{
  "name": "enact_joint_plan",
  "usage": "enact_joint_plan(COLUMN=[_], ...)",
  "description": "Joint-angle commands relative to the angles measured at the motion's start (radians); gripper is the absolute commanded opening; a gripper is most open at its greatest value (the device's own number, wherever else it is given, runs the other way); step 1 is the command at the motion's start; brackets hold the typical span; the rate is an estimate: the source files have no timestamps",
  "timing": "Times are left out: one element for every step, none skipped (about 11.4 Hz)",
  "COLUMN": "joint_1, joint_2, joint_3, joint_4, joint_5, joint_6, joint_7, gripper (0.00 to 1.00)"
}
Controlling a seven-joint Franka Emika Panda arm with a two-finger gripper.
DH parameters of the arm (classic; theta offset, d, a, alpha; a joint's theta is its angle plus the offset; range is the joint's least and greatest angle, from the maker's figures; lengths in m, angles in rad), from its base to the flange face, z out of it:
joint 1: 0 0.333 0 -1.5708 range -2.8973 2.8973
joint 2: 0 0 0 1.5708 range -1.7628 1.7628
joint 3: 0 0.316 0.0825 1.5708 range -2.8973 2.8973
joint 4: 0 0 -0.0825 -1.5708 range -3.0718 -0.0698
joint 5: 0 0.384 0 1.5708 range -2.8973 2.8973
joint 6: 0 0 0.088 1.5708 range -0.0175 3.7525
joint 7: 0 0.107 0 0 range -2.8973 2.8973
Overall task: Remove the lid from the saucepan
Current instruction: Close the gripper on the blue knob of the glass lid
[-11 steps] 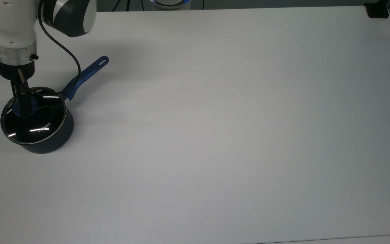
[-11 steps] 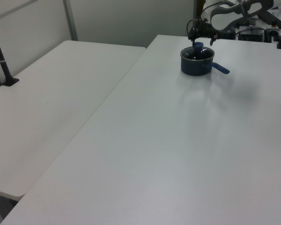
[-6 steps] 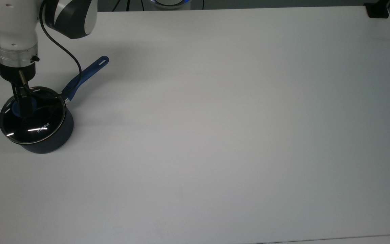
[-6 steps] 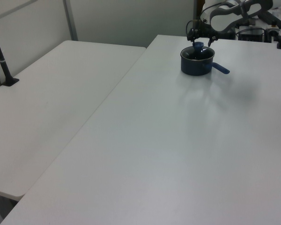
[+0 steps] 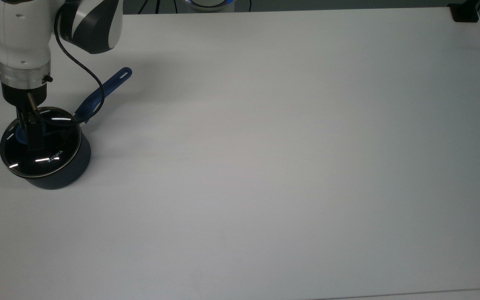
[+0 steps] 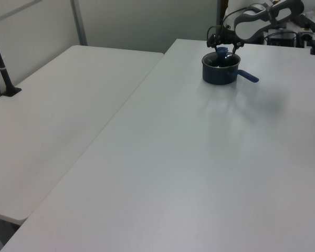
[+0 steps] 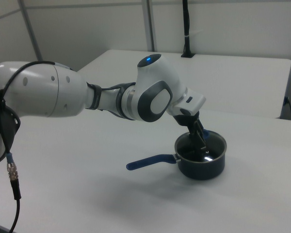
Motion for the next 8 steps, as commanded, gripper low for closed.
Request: enact_joint_plan(joint_1=[-0.003, -0.003, -0.003, -0.003, -0.003, 0.000, 0.003, 0.002], joint_2=[-0.010, -0.010, -0.010, -0.008, -0.008, -0.002, 0.002, 0.002], joint_3=[-0.002, -0.002, -0.002, -0.002, -0.002, -0.002, 0.004, 0.009], joint_4=[0.007, 0.009, 0.009, 0.009, 0.009, 0.007, 0.006, 0.003], joint_5=[-0.012, -0.012, -0.012, -0.012, -0.012, -0.018, -0.026, -0.028], joint_6=[0.011, 0.011, 0.011, 0.013, 0.014, 0.014, 0.014, 0.014], joint_7=[0.027, 0.027, 0.027, 0.027, 0.027, 0.025, 0.024, 0.022], gripper=[1.00, 1.00, 1.00, 1.00, 1.00, 1.00, 0.98, 0.87])
